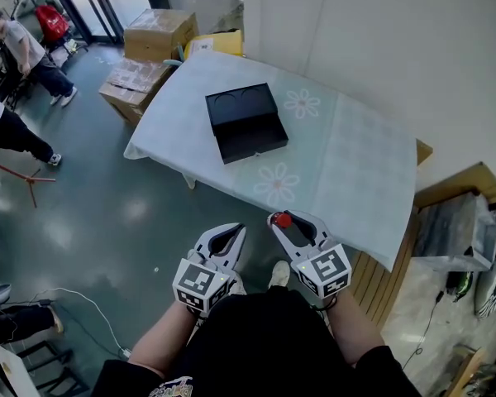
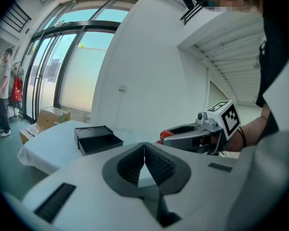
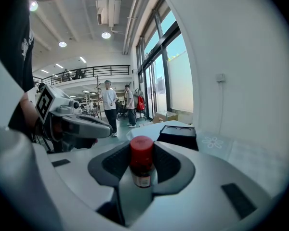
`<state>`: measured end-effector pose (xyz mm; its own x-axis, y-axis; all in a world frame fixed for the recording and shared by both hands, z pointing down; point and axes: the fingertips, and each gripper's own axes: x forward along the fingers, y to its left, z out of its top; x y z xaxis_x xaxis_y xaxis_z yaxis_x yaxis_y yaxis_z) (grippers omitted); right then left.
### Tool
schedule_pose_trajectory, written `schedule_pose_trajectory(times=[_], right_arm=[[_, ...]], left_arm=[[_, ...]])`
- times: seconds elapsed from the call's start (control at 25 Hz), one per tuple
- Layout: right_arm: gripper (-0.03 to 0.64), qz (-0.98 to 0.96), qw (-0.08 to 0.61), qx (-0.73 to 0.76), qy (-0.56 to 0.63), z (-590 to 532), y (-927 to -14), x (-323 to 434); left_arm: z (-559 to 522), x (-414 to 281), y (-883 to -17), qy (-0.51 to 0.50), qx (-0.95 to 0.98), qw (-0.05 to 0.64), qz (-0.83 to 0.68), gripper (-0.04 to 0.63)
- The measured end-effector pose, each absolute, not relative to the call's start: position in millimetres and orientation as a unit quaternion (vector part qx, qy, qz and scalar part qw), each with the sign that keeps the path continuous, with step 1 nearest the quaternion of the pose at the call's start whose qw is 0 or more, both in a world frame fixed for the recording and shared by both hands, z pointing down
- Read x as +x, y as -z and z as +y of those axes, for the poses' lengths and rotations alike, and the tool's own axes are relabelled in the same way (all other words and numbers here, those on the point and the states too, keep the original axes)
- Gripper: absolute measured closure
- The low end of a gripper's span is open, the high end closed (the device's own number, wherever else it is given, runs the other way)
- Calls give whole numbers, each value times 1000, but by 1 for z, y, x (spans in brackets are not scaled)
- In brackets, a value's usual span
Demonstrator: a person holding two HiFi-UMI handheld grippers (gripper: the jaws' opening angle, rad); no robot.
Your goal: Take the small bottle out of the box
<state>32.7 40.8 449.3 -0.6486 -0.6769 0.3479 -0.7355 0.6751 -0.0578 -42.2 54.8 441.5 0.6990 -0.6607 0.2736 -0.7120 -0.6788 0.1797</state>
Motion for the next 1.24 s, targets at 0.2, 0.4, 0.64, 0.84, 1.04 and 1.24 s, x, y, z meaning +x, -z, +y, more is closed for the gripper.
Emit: schedule_pose_trajectory(times=[0.2,0.4,0.64,0.84,1.04,1.24], right_arm=[[456,-904,150,388,-95,46,-448,22],[456,-904,150,389,-95,50,-447,18],[456,-903,148,392,-93,51,-445,23],[456,-903,146,392,-91,51,-443,29],[456,-904,146,391,-90,49,-443,32],[457,-905,146,389,-90,44,-444,34]], left_arm=[[59,-51,-441,-92,910,139,-379,568],[61,-53,-438,-88,910,142,-380,568],[63,-48,-437,-90,913,135,-374,568],[63,-41,-436,-90,914,134,-372,568],[62,-37,-435,-90,913,136,-374,568],[57,-35,-437,-90,912,136,-375,568]])
